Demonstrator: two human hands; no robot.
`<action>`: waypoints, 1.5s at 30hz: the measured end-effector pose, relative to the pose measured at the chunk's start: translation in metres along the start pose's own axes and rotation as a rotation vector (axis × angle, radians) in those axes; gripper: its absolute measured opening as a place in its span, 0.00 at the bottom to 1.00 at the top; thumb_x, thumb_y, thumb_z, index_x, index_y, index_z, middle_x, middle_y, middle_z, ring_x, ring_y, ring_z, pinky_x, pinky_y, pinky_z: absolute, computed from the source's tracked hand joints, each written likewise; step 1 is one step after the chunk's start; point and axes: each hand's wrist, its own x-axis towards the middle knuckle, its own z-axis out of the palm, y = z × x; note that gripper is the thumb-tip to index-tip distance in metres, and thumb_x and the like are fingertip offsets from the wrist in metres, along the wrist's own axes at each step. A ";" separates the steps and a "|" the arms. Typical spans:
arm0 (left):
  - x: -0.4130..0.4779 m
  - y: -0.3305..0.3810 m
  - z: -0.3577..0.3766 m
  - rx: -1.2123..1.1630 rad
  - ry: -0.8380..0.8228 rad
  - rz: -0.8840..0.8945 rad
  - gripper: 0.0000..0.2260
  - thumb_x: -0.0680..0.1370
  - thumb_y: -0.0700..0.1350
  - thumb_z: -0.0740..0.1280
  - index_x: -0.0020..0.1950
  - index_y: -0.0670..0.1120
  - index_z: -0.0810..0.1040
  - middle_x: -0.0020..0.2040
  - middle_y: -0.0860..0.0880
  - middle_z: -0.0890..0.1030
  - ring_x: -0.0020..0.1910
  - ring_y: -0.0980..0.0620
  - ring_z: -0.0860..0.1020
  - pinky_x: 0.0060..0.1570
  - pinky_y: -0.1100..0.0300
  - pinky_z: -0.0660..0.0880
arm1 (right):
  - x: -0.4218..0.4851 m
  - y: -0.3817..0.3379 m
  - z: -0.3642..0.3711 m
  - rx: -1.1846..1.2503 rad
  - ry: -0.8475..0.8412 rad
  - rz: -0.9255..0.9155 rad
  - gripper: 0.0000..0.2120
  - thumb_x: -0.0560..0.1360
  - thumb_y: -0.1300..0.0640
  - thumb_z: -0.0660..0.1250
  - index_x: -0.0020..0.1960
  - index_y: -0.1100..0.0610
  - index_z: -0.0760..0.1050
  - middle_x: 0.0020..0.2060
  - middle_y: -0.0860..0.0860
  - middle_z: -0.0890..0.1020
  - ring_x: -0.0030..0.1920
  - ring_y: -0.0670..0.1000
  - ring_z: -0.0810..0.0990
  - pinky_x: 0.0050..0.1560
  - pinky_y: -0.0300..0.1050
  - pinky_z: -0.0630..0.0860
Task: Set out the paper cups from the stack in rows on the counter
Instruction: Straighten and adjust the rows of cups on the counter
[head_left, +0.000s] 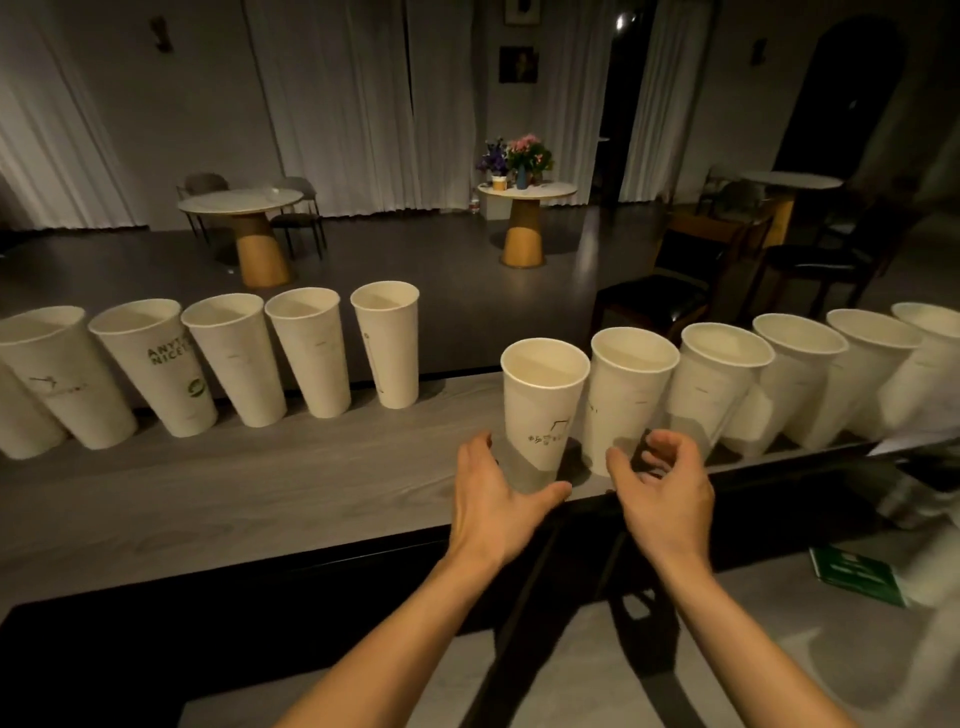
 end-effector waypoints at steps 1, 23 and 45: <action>0.003 0.002 0.005 -0.007 0.020 0.008 0.50 0.67 0.58 0.83 0.81 0.48 0.59 0.76 0.49 0.67 0.74 0.50 0.70 0.72 0.51 0.73 | 0.007 0.003 0.001 -0.031 -0.017 0.019 0.27 0.72 0.50 0.78 0.66 0.54 0.72 0.62 0.53 0.80 0.63 0.55 0.79 0.60 0.52 0.79; 0.128 -0.027 -0.005 -0.052 0.341 -0.024 0.30 0.73 0.46 0.80 0.72 0.48 0.71 0.68 0.48 0.79 0.70 0.47 0.76 0.69 0.45 0.76 | 0.100 0.006 0.115 -0.082 -0.332 -0.067 0.34 0.70 0.49 0.79 0.71 0.51 0.69 0.66 0.51 0.79 0.65 0.53 0.79 0.60 0.50 0.78; 0.187 -0.042 0.000 0.045 0.341 -0.108 0.34 0.68 0.49 0.84 0.68 0.42 0.73 0.64 0.44 0.80 0.66 0.45 0.78 0.62 0.54 0.77 | 0.152 0.016 0.178 -0.098 -0.474 -0.100 0.40 0.65 0.49 0.82 0.73 0.50 0.68 0.65 0.49 0.80 0.65 0.52 0.79 0.62 0.55 0.80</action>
